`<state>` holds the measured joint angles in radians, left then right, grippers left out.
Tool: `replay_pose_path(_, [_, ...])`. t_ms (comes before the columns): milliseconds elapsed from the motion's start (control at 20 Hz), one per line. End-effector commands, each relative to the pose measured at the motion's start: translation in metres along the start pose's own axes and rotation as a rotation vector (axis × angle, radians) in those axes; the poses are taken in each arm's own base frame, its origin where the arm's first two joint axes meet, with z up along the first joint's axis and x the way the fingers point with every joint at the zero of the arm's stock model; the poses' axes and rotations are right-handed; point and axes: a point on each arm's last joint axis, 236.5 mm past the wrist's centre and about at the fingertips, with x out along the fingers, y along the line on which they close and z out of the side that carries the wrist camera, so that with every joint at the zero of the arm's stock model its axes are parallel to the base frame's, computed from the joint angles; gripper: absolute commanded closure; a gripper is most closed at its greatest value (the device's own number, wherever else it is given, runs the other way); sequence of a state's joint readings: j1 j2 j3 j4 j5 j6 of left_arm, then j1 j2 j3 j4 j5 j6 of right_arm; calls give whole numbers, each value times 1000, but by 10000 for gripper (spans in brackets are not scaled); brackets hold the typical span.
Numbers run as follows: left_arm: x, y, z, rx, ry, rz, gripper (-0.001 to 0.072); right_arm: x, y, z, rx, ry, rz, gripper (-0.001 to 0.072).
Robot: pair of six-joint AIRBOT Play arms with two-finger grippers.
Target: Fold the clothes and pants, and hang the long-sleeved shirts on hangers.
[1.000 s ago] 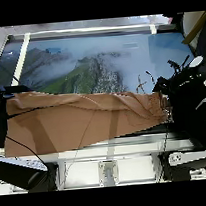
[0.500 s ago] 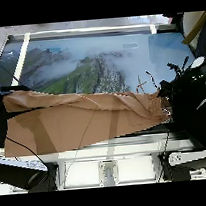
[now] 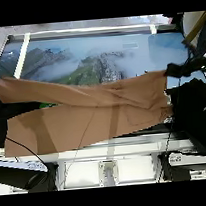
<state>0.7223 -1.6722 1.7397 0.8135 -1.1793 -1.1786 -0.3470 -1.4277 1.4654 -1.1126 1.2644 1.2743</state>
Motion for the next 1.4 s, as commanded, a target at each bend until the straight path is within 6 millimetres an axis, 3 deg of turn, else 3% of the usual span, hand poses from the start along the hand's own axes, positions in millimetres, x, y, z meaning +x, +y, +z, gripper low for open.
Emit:
replay_pose_path(0, [-14, -11, 28, 25, -101, 15, 698, -46, 0, 65, 15, -263, -59, 685])
replay_pose_path(150, [-5, -12, 28, 29, -101, 20, 698, -40, -11, 82, 89, -325, -68, 685])
replay_pose_path(350, [32, -18, 9, 42, -25, 2, 697, 18, -17, 74, 126, -235, -37, 685])
replay_pose_path(450, [54, -7, -7, 83, 34, 57, 697, 50, -23, 75, 136, -217, -40, 684])
replay_pose_path(600, [86, 9, -34, 132, 129, 116, 697, 85, -40, 91, 263, -285, -50, 684])
replay_pose_path(700, [97, 10, -31, 101, 102, 126, 697, 94, -54, 106, 358, -361, -57, 684])
replay_pose_path(850, [95, -4, 4, 110, -44, 140, 698, 84, -64, 132, 379, -487, -72, 685])
replay_pose_path(950, [96, -15, 3, 123, -37, 128, 696, 81, -66, 137, 383, -512, -74, 683])
replay_pose_path(1000, [97, -17, -8, 122, 8, 116, 649, 83, -64, 133, 383, -492, -71, 606])
replay_pose_path(1050, [97, -17, -19, 125, 52, 113, 351, 86, -63, 126, 383, -457, -69, 354])
replay_pose_path(1100, [94, -15, -27, 108, 91, 110, 119, 88, -65, 115, 380, -404, -74, 326])
replay_pose_path(1200, [76, -2, -41, 21, 158, 126, 120, 83, -78, 81, 359, -263, -113, 327])
replay_pose_path(1350, [31, 28, -72, -58, 297, 198, 141, 52, -93, 36, 293, -94, -137, 325])
